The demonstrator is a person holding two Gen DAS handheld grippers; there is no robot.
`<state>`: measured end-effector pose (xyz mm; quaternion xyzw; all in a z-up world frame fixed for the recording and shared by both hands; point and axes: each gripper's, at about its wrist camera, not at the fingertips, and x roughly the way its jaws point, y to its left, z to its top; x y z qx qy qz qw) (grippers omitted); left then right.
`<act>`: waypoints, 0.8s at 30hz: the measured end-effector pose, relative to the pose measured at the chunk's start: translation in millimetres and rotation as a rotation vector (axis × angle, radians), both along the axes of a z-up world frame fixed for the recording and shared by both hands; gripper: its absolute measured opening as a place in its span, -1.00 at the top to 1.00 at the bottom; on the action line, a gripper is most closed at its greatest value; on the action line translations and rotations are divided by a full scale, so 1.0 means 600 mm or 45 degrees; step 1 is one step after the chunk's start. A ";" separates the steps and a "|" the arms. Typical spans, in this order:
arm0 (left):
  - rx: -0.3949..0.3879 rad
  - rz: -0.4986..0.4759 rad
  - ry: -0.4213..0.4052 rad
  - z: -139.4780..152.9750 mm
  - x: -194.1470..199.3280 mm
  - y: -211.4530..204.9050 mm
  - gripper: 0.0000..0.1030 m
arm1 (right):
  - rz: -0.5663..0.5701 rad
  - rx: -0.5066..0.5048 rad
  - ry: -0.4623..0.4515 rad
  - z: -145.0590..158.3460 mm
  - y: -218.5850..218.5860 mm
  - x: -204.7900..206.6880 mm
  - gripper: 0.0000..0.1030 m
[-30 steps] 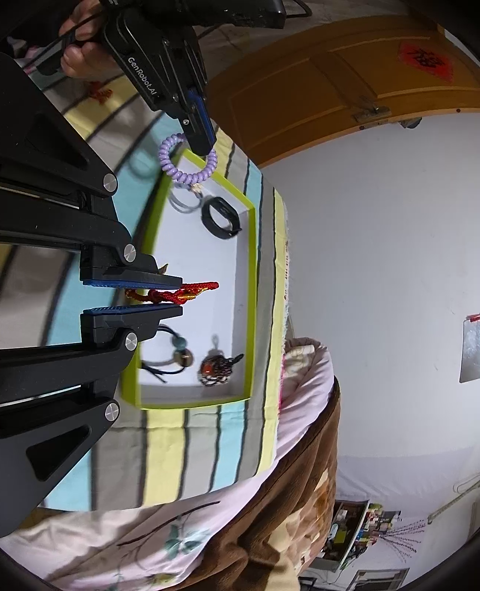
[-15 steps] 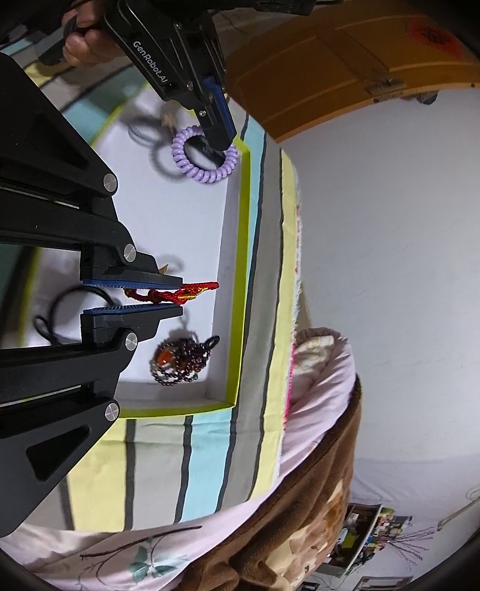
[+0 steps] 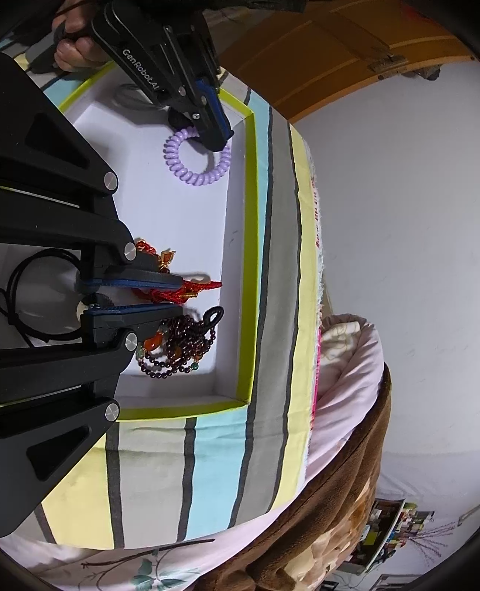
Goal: Organize jewelry
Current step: 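Carry the lavender coil and the red charm over the green box with both tools, then open both tools to drop the lavender coil and red charm into the box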
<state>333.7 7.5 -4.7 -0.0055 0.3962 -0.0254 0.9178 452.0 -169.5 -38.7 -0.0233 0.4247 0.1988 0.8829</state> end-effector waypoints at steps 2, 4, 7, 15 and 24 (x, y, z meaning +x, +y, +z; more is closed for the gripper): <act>0.000 0.001 0.001 0.001 -0.003 0.000 0.79 | -0.001 0.000 -0.005 0.001 -0.001 -0.002 0.76; -0.003 0.003 0.001 0.004 -0.006 0.000 0.77 | 0.005 -0.003 -0.013 0.003 -0.001 -0.007 0.68; -0.027 0.009 -0.014 0.015 -0.019 0.005 0.58 | 0.009 -0.007 -0.036 0.011 -0.002 -0.018 0.67; -0.018 0.018 -0.066 0.053 -0.069 0.007 0.55 | 0.013 0.014 -0.087 0.044 -0.013 -0.075 0.66; -0.038 0.020 -0.147 0.089 -0.161 0.008 0.55 | 0.027 0.056 -0.145 0.079 -0.031 -0.178 0.66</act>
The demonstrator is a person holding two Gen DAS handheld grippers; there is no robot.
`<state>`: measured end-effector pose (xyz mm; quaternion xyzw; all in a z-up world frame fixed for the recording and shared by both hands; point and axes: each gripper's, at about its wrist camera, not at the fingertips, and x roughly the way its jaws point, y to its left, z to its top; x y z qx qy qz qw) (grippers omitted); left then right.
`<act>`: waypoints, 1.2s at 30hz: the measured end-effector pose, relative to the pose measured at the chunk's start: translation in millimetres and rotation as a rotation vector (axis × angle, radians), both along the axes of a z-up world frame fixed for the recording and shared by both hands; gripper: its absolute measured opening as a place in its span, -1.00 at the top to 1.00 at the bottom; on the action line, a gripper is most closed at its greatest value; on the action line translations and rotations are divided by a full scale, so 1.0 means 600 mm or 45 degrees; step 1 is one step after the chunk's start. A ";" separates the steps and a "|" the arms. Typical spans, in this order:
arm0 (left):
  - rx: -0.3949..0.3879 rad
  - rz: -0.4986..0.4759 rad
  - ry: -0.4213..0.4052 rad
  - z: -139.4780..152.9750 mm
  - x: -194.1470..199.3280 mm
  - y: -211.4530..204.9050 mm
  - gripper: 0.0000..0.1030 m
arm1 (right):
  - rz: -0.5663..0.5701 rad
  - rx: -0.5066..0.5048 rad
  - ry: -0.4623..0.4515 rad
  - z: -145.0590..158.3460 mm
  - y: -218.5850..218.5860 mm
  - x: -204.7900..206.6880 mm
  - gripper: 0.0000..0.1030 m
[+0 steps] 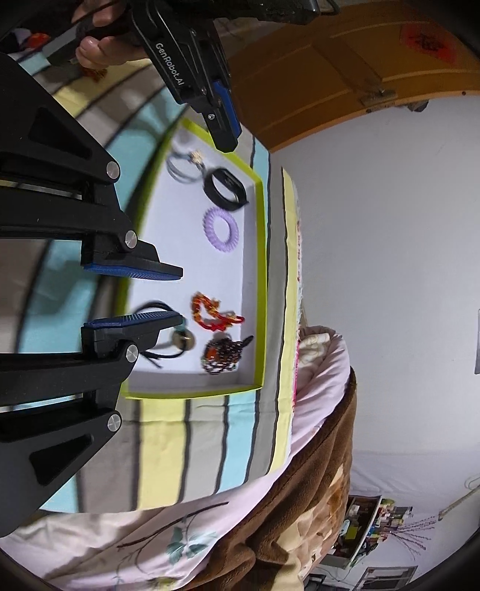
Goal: Organize jewelry
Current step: 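Open both tools to drop the lavender coil and red charm into the box, then grasp the gold charm with left tool while right grasps the light-blue coil tie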
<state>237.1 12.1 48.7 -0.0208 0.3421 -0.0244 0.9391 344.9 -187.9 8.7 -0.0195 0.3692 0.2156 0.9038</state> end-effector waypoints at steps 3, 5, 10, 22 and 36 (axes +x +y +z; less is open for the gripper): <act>0.007 0.006 -0.020 0.004 -0.036 -0.005 0.55 | 0.007 0.022 -0.019 0.008 -0.007 -0.038 0.65; -0.001 0.003 -0.029 0.004 -0.058 -0.006 0.55 | 0.020 0.030 -0.027 0.011 -0.009 -0.059 0.65; -0.018 -0.001 -0.042 0.000 -0.109 -0.009 0.55 | 0.048 0.051 -0.044 0.013 -0.015 -0.115 0.65; -0.048 -0.013 -0.037 -0.028 -0.210 -0.004 0.55 | 0.072 0.093 -0.015 -0.008 -0.030 -0.208 0.65; -0.090 -0.025 -0.001 -0.054 -0.213 0.002 0.55 | 0.095 0.084 0.011 -0.023 -0.011 -0.209 0.28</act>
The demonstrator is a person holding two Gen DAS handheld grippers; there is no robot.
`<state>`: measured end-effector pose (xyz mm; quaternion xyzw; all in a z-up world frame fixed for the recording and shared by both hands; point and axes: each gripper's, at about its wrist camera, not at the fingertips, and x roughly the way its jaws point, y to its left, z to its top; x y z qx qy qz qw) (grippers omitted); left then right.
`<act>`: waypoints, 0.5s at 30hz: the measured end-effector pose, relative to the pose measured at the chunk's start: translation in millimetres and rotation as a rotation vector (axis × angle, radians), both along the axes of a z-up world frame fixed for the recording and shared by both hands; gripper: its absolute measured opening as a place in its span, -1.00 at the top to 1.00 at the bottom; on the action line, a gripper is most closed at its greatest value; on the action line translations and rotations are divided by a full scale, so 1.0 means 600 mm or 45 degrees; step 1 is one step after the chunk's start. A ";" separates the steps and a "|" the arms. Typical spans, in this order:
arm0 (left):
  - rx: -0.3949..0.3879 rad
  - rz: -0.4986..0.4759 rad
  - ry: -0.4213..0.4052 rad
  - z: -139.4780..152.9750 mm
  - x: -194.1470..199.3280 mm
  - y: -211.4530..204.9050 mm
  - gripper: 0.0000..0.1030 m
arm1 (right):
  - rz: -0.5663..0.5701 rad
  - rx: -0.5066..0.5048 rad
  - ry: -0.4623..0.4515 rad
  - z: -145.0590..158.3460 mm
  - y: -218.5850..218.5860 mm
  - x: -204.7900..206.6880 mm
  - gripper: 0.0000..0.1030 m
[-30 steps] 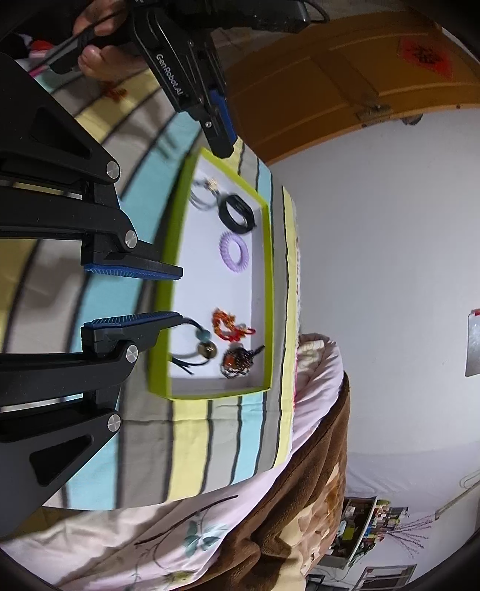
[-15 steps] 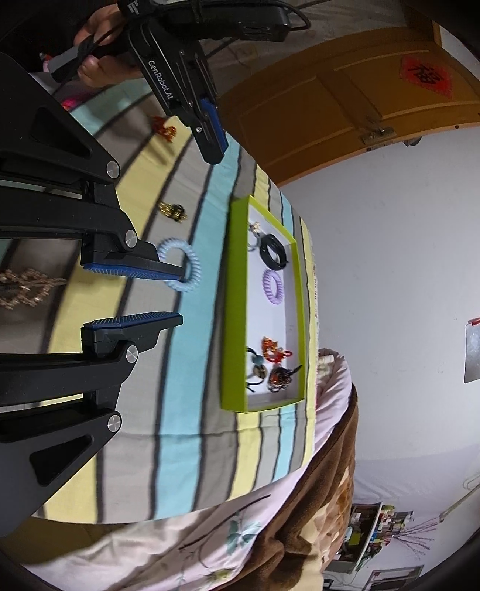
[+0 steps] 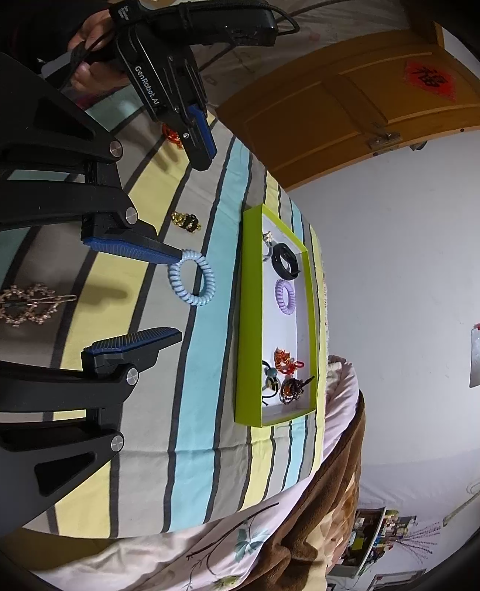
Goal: Organize jewelry
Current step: 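Grasp the gold charm with left tool while right grasps the light-blue coil tie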
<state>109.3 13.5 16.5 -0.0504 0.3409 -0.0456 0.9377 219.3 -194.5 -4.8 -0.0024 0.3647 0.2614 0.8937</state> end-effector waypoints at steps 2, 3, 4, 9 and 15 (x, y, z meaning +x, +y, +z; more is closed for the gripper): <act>0.000 -0.011 0.006 -0.003 0.005 -0.004 0.55 | 0.002 -0.011 0.004 -0.003 0.005 0.007 0.28; 0.002 -0.018 0.011 -0.005 0.009 -0.007 0.55 | 0.004 -0.015 0.006 -0.005 0.007 0.010 0.28; 0.001 -0.025 0.019 -0.007 0.013 -0.009 0.55 | 0.006 -0.019 0.010 -0.007 0.009 0.014 0.28; -0.007 -0.061 0.061 -0.020 0.031 -0.020 0.55 | 0.014 -0.048 0.030 -0.017 0.020 0.032 0.29; -0.014 -0.087 0.110 -0.032 0.046 -0.030 0.55 | 0.037 -0.078 0.064 -0.030 0.033 0.053 0.29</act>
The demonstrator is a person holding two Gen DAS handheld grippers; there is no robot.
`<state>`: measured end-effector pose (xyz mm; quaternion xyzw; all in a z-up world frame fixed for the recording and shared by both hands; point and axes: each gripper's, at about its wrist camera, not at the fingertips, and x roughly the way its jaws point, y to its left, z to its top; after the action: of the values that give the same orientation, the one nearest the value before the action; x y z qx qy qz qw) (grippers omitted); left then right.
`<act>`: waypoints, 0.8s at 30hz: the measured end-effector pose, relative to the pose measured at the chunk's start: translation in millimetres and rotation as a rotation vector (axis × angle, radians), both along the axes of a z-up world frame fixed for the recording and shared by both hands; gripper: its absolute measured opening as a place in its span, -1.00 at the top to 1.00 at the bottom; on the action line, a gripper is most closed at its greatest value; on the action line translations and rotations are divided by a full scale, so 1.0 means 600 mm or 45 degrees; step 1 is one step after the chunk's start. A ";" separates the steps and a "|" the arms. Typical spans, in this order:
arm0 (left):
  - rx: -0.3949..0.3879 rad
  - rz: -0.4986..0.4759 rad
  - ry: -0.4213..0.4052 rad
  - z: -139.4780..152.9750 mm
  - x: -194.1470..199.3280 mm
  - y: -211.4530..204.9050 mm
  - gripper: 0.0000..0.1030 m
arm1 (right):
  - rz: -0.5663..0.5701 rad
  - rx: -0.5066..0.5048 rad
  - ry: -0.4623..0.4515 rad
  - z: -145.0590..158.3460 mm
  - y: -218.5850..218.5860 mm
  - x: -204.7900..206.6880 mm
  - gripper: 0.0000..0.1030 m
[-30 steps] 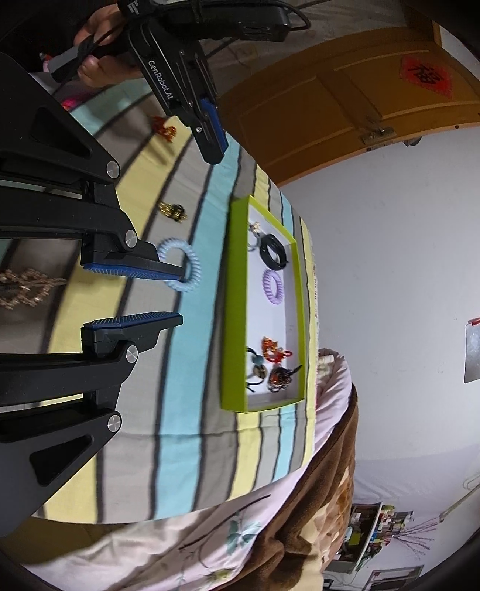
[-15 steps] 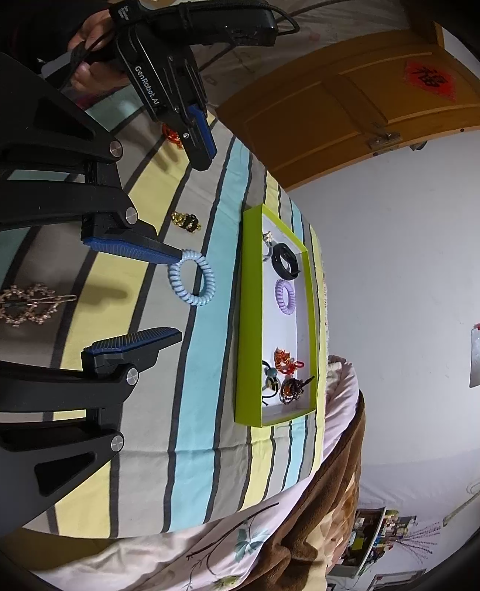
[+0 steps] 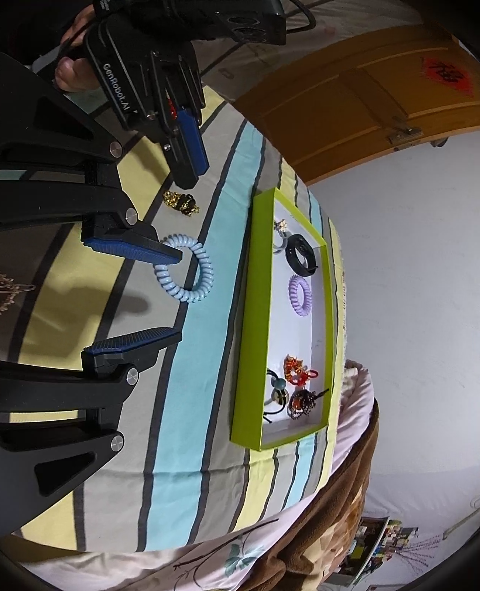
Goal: Organize jewelry
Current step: 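Grasp the gold charm with left tool while right grasps the light-blue coil tie, then carry the gold charm and light-blue coil over the green box with both tools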
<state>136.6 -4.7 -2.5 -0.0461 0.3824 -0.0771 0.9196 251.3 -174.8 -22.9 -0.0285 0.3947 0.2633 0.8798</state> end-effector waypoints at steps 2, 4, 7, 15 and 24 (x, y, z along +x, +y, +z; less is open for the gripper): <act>0.005 -0.001 0.022 -0.004 0.004 -0.003 0.55 | 0.004 -0.008 0.009 -0.004 0.003 0.006 0.33; 0.011 0.001 0.043 -0.010 0.009 -0.005 0.55 | 0.008 -0.012 0.021 -0.008 0.007 0.013 0.37; 0.007 0.004 0.070 -0.018 0.015 -0.005 0.55 | 0.010 -0.013 0.043 -0.013 0.010 0.024 0.44; 0.006 0.001 0.088 -0.022 0.024 -0.007 0.55 | 0.036 -0.042 0.074 -0.024 0.026 0.043 0.50; 0.016 -0.004 0.103 -0.024 0.031 -0.003 0.75 | 0.060 -0.097 0.093 -0.038 0.043 0.056 0.66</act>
<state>155.4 -6.5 -17.1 -0.0427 0.4198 -0.0742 0.9036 284.8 -148.9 -45.5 -0.0619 0.4354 0.2696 0.8567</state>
